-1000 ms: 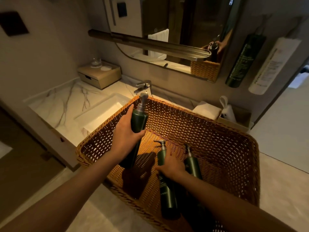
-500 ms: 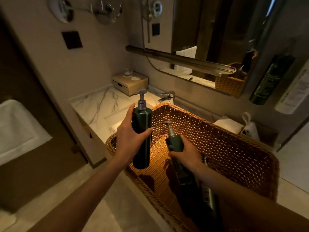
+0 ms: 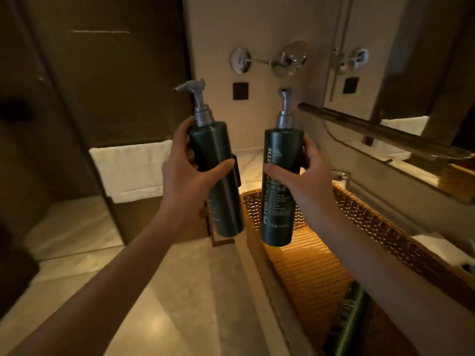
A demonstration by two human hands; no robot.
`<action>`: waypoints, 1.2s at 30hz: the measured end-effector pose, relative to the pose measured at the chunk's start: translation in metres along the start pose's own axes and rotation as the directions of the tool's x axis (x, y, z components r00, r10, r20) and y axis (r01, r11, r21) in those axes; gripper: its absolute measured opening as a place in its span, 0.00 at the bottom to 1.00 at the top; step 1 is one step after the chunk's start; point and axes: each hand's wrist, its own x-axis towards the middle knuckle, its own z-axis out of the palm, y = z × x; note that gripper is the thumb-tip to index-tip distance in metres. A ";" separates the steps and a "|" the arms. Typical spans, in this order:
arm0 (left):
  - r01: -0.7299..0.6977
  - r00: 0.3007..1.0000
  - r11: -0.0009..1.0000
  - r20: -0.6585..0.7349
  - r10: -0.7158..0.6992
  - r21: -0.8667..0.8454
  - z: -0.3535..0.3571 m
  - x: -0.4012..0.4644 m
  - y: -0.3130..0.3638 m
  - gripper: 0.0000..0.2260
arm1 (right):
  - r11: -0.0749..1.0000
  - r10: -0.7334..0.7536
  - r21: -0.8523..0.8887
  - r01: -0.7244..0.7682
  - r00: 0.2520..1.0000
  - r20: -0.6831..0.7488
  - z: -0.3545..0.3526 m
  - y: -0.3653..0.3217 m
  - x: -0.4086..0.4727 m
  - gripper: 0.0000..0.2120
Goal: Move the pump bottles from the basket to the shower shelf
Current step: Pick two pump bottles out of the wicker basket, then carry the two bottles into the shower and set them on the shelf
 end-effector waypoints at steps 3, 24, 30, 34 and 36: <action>0.049 0.996 0.993 -0.074 -0.041 0.107 -0.056 -0.024 -0.001 0.40 | 0.998 -0.040 0.049 0.034 0.991 0.125 0.040 -0.015 -0.013 0.30; 0.325 0.865 0.863 -0.491 -0.107 0.385 -0.437 -0.075 -0.104 0.35 | 0.973 -0.145 0.230 0.006 0.794 0.591 0.447 -0.063 -0.066 0.33; 0.418 0.807 0.830 -0.571 -0.152 0.369 -0.502 -0.060 -0.169 0.37 | 0.975 -0.138 0.222 -0.022 0.721 0.679 0.552 -0.041 -0.056 0.34; 0.461 0.780 0.814 -0.599 -0.181 0.354 -0.543 -0.028 -0.229 0.38 | 0.977 -0.133 0.212 -0.029 0.693 0.709 0.628 -0.017 -0.032 0.33; 0.472 0.773 0.803 -0.609 -0.178 0.363 -0.564 0.002 -0.259 0.37 | 0.976 -0.139 0.216 -0.024 0.695 0.706 0.670 -0.004 -0.011 0.34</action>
